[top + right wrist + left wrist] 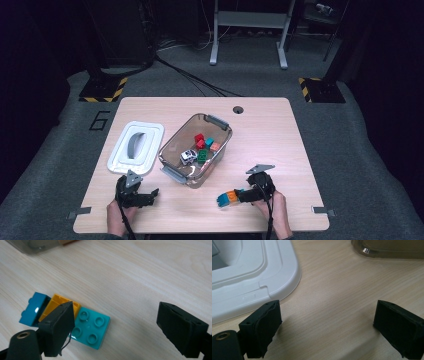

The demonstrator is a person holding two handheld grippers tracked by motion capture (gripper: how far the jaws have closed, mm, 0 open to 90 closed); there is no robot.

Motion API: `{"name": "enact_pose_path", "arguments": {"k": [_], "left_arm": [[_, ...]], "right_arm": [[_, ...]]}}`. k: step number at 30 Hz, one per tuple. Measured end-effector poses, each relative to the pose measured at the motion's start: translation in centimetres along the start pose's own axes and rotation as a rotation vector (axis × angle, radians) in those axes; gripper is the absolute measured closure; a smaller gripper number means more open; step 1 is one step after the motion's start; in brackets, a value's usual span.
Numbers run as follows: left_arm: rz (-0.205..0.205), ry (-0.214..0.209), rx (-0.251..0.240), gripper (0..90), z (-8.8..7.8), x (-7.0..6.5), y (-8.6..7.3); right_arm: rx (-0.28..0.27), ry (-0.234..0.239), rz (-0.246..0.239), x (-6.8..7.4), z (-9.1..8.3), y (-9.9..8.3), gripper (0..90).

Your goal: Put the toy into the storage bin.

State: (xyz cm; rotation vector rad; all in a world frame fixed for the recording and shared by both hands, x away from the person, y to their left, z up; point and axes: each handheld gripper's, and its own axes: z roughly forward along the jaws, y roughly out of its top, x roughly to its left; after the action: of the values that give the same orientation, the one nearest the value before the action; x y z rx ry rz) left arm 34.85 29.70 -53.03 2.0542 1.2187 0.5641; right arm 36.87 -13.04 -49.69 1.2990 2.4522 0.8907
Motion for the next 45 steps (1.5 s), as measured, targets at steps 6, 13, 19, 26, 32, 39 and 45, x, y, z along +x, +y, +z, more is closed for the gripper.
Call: {"name": "enact_pose_path", "arguments": {"k": [6,13,19,26,32,39,45], "left_arm": [[-0.001,-0.001,-0.002,7.5,0.0,0.0,0.0],[0.000,0.000,0.000,7.5,0.0,0.0,0.0],[-0.001,0.001,-0.005,7.5,0.0,0.0,0.0],[-0.001,-0.001,0.000,7.5,0.0,0.0,0.0],[0.000,0.000,-0.003,7.5,0.0,0.0,0.0],[0.001,0.000,-0.001,7.5,0.0,0.0,0.0],[0.000,0.001,-0.003,7.5,0.0,0.0,0.0]], "right_arm": [[-0.011,-0.011,0.034,-0.9,-0.2,-0.6,14.5],[-0.026,-0.027,0.043,-1.1,-0.6,-0.7,14.3],[0.018,-0.037,0.023,-0.2,0.3,-0.9,12.8],[0.034,-0.056,0.011,-0.3,0.4,-1.4,21.8],[0.013,-0.066,0.013,-0.1,0.1,-1.5,48.6],[0.001,-0.075,0.014,-0.2,0.0,-1.5,58.7],[-0.024,-0.073,0.018,-0.4,0.0,-0.9,58.8]]}}
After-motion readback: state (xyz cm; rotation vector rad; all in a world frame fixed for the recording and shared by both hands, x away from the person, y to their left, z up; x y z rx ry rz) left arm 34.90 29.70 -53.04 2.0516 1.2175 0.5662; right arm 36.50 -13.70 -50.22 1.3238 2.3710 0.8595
